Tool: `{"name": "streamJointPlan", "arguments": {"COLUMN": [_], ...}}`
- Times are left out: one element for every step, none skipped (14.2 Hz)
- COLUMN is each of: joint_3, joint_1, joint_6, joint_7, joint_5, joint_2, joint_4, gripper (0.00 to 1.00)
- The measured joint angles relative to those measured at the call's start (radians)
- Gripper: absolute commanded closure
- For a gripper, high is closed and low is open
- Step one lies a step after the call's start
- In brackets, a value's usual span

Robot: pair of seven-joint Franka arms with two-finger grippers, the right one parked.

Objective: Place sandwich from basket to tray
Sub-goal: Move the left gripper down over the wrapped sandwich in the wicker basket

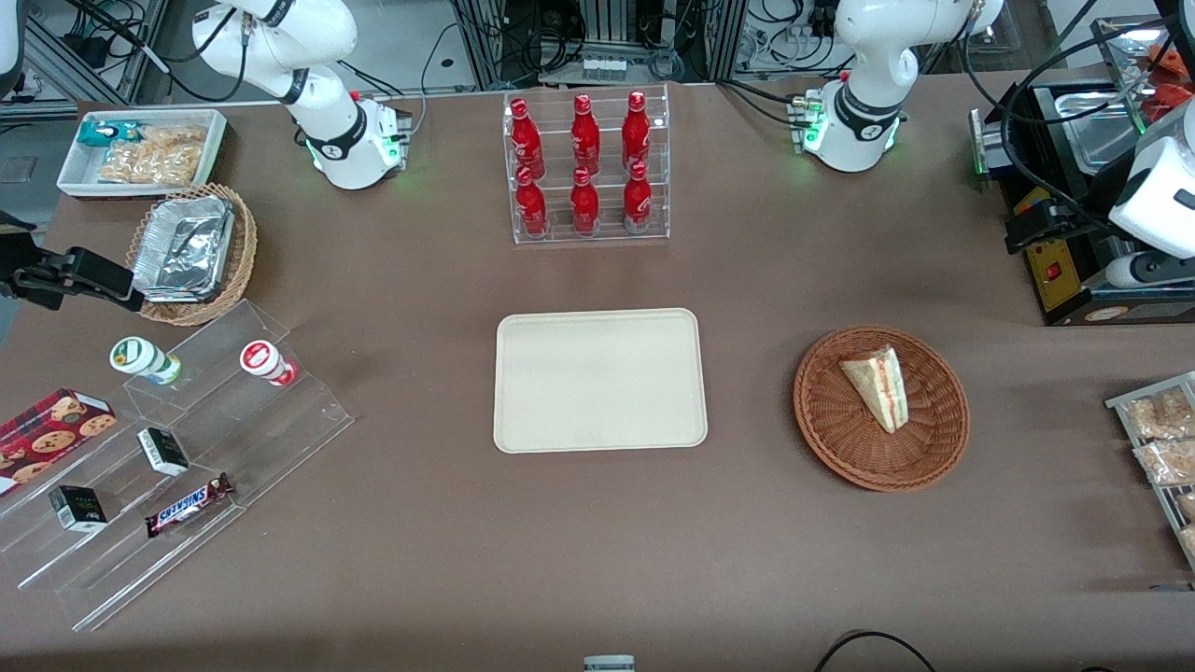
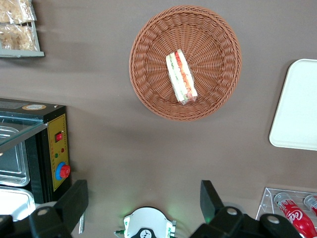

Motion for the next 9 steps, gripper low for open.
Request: {"name": "streamJointPlan", "arguments": {"joint_3": [-0.001, -0.002, -0.004, -0.006, -0.007, -0.007, -0.007, -0.007, -0.007], "joint_1": [0.0, -0.001, -0.001, -0.002, -0.002, -0.002, -0.002, -0.002, -0.003], "joint_6": [0.0, 0.0, 0.0, 0.0, 0.0, 0.0, 0.004, 0.025, 0.068], "joint_7": [0.0, 0.0, 0.0, 0.001, 0.001, -0.001, -0.002, -0.004, -0.006], "joint_5": [-0.001, -0.001, -0.001, -0.001, -0.001, -0.001, -0.001, -0.002, -0.003], "joint_2": [0.0, 0.001, 0.002, 0.009, 0.021, 0.039, 0.065, 0.095, 0.125], "joint_4": [0.0, 0.001, 0.001, 0.001, 0.001, 0.001, 0.0, -0.004, -0.018], "gripper": [0.0, 0.0, 0.0, 0.0, 0.0, 0.0, 0.0, 0.0, 0.0]}}
